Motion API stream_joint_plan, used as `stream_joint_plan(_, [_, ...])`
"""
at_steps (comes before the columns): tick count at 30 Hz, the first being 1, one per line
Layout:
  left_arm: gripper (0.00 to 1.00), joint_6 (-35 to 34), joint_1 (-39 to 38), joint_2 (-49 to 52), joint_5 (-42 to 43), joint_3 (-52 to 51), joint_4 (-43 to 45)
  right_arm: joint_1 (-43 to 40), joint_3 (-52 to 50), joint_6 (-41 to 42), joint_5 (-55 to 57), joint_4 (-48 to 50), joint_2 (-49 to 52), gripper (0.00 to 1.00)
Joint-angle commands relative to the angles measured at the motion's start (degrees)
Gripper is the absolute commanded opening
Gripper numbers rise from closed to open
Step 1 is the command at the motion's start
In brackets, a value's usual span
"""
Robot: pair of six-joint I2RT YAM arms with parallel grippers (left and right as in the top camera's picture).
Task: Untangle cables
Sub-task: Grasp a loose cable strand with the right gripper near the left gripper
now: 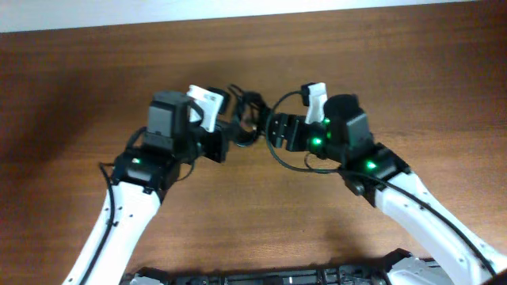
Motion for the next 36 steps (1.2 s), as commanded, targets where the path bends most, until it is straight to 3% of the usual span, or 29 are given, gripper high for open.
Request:
stream_joint_plan(1, [0.00,-4.24,4.96,-1.42,0.22,1.22,0.09,0.26,0.59,-21.42,-1.20,-6.80,-5.60,0.77])
stream_joint_plan(3, [0.00,-0.87,6.10,-1.40,5.99,1.22,-0.04,0.68,0.57,-32.96,-1.20,-11.10,-4.37,0.77])
stream_joint_plan(5, [0.00,7.28,6.10,-1.40,17.73,1.22,-0.28,0.68,0.57,-38.21,-1.20,-12.35,-0.28,0.77])
stream_joint_plan(8, [0.00,12.98,6.10,-1.40,26.84,1.22,-1.16,0.66,0.57,-42.42,-1.18,-11.06,5.20,0.74])
stream_joint_plan(9, [0.00,13.03,6.10,-1.40,27.26,1.22,-2.10,0.66,0.57,-44.44,-1.16,-9.94,8.04,0.67])
stream_joint_plan(10, [0.00,13.20,6.12,-1.40,27.23,1.22,-2.73,0.52,0.57,-45.59,-1.16,-9.42,9.25,0.46])
stream_joint_plan(11, [0.00,13.84,6.32,-1.40,27.17,1.22,-3.72,0.44,0.57,-45.64,-0.76,-8.76,10.40,0.13])
stream_joint_plan(12, [0.00,14.05,7.43,-1.40,25.83,1.22,-5.14,0.46,0.57,-45.33,-0.79,-8.90,11.02,0.04])
stream_joint_plan(15, [0.00,14.01,9.33,-1.40,14.47,1.22,-7.67,0.44,0.59,-41.33,-1.75,-11.63,8.63,0.04])
stream_joint_plan(16, [0.00,11.58,9.42,-1.40,5.11,1.22,-8.35,0.44,0.59,-41.24,-6.10,-14.56,5.46,0.04])
stream_joint_plan(17, [0.00,9.44,9.42,-1.40,2.08,1.20,-8.31,0.44,0.59,-41.24,-9.73,-15.74,3.50,0.04])
stream_joint_plan(20, [0.00,8.81,8.81,-1.40,2.08,1.20,-8.28,0.44,0.59,-38.12,-21.09,-15.37,-2.67,0.04])
stream_joint_plan(23, [0.00,8.63,5.92,-1.40,3.63,1.20,-8.24,0.50,0.59,-29.79,-24.46,-10.88,-4.81,0.04])
stream_joint_plan(26, [0.00,3.91,2.73,-1.40,3.48,1.20,-7.37,0.50,0.59,-20.02,-25.99,-6.71,-4.74,0.04])
stream_joint_plan(29, [0.00,-6.82,2.40,-1.40,-2.45,1.20,-6.97,0.52,0.59,-15.78,-26.32,-6.47,-4.68,0.04])
stream_joint_plan(31, [0.00,-6.91,0.15,-1.40,-2.43,1.20,-6.32,0.55,0.59,-13.40,-25.57,-2.71,-3.98,0.04])
stream_joint_plan(36, [0.00,0.15,-8.85,-1.40,-2.45,1.20,-5.20,0.55,0.59,-9.33,-13.35,4.66,0.70,0.04])
